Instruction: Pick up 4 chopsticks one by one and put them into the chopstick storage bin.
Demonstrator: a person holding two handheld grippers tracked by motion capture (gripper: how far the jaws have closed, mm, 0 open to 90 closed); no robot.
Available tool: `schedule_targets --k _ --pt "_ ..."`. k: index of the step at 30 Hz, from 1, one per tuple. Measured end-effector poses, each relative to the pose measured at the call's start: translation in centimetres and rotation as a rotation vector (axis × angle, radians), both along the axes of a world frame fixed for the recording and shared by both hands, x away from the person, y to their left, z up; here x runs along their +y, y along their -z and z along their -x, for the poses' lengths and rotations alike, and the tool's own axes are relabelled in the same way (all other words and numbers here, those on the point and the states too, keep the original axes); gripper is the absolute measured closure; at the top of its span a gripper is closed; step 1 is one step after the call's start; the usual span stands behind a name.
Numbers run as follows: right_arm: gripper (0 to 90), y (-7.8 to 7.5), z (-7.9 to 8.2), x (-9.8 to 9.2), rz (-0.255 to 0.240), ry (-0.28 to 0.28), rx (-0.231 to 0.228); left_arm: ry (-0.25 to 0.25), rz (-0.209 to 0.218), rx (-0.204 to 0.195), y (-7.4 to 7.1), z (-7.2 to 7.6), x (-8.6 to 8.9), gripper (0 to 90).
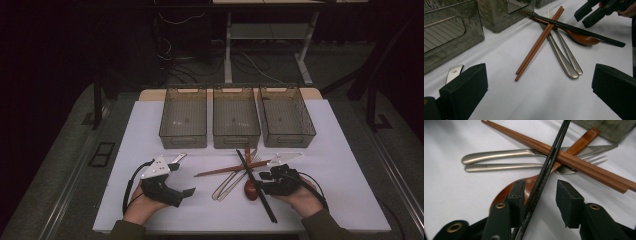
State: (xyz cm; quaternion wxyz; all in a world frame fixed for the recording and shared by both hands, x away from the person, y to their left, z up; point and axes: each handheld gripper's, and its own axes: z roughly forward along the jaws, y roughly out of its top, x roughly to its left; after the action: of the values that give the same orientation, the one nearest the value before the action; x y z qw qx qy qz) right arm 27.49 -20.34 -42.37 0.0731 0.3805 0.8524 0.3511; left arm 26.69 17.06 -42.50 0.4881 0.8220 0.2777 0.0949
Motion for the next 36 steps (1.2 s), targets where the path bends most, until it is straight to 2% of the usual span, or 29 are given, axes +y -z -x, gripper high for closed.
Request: schedule_targets --k 7,14,36 --pt "59.2 1.0 -0.2 0.7 0.029 -0.010 0.020 0.002 -0.003 0.000 0.0 -0.1 0.1 0.0" --pt "66.2 1.2 -0.2 0.9 0.042 -0.018 0.023 -0.001 -0.001 -0.001 0.0 0.0 0.1 0.0" --pt "78.9 1.2 -0.4 0.8 0.061 -0.051 0.015 0.000 -0.002 -0.001 0.0 0.0 0.1 0.0"
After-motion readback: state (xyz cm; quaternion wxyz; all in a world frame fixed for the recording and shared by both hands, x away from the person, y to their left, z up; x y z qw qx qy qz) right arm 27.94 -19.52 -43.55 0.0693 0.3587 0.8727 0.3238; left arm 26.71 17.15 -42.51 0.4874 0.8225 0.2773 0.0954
